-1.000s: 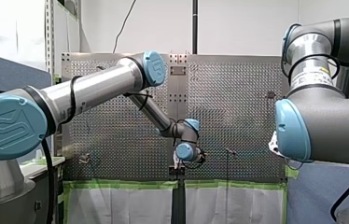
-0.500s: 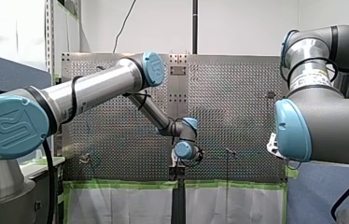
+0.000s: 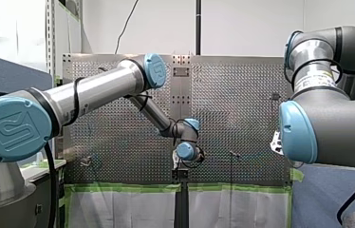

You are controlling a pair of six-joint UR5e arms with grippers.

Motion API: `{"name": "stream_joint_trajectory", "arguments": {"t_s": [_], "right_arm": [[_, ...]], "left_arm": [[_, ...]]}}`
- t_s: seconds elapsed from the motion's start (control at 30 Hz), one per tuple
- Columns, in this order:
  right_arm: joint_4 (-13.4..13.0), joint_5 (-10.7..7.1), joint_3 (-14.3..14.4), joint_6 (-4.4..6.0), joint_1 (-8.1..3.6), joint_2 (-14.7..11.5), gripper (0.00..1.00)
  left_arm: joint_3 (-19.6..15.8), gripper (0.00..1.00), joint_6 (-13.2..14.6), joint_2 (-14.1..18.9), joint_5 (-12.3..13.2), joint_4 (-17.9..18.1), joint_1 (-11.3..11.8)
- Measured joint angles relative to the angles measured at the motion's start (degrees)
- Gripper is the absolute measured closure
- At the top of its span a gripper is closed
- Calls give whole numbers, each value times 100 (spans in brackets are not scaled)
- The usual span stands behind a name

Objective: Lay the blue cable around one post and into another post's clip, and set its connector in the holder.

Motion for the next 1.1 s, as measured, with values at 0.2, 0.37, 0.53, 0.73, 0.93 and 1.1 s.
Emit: {"name": "stream_joint_trajectory", "arguments": {"t_s": [0.2, 0.37, 0.53, 0.73, 0.93, 1.1], "right_arm": [[-69, 104, -109, -19, 79, 5, 100], [-98, 184, -185, -31, 111, 11, 100], [-182, 272, -229, -35, 137, 21, 100], [-168, 331, -272, -38, 154, 28, 100], [-98, 332, -275, -57, 156, 32, 100], [-44, 328, -276, -61, 164, 37, 100]], "left_arm": [[63, 100, 0, -1, -92, -13, 67], [108, 100, 0, 0, -128, -38, 112], [124, 100, 0, 0, -143, -57, 137], [126, 100, 3, 0, -145, -95, 158], [122, 63, 106, 3, -148, -118, 137], [117, 0, 318, 8, -146, -121, 42]]}}
